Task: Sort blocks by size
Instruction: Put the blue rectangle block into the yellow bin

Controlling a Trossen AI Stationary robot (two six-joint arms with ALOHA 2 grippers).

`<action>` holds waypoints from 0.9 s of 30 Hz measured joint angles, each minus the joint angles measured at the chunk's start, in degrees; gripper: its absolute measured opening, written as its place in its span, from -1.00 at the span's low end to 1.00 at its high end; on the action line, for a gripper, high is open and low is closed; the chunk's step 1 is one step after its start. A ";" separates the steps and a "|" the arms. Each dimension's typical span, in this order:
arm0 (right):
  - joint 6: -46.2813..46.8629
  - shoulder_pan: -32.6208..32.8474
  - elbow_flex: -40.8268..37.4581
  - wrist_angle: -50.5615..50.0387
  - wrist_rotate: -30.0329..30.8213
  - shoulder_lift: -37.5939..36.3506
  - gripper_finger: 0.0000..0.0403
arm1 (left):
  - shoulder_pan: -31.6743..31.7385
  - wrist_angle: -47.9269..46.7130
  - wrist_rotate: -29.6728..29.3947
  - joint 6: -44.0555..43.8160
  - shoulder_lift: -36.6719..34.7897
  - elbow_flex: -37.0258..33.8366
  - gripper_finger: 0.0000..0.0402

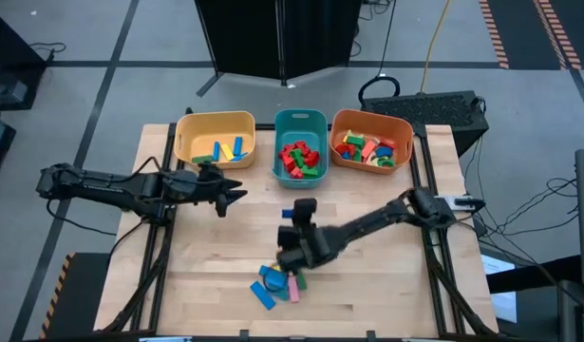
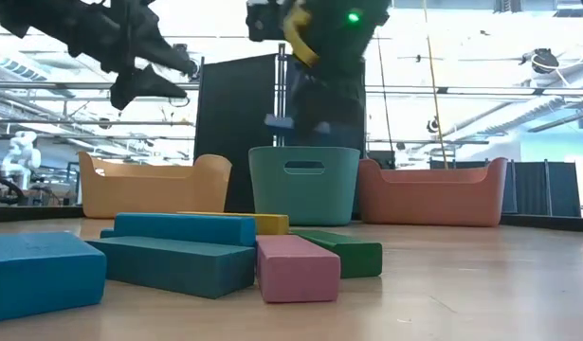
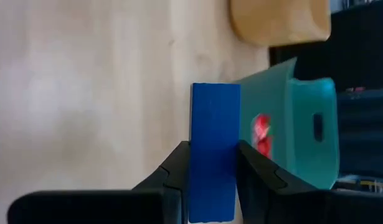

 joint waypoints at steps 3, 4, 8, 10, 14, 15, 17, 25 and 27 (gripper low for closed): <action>-7.13 -2.56 0.00 4.15 -0.08 -2.27 -0.64 | 0.00 2.66 2.91 -4.23 0.00 0.00 0.03; -9.26 -3.37 0.00 5.28 -0.27 -2.97 -0.64 | 0.00 3.42 3.60 -5.07 0.00 0.00 0.03; -16.31 -6.74 0.04 9.91 -2.57 -5.11 -0.64 | 0.02 6.00 5.37 -8.62 0.00 0.00 0.03; -19.62 -8.16 0.04 11.67 -3.00 -5.59 -0.64 | 0.03 6.78 5.41 -9.84 0.07 0.01 0.03; -27.53 -10.53 0.04 16.09 -3.56 -5.66 -0.64 | 0.15 7.86 5.41 -11.69 0.99 0.02 0.03; -29.27 -11.11 0.04 17.42 -4.59 -5.66 -0.64 | 0.15 8.62 5.41 -11.77 1.42 0.02 0.03; -31.20 -12.25 0.04 20.35 -7.10 -5.66 -0.64 | 0.15 9.50 5.37 -11.82 2.42 0.02 0.03; -36.92 -14.18 0.04 26.88 -10.38 -5.66 -0.64 | 0.20 11.04 1.95 -13.30 6.40 0.02 0.03; -38.14 -14.27 0.04 27.84 -10.64 -5.66 -0.64 | 0.20 12.56 1.50 -13.36 6.95 0.02 0.03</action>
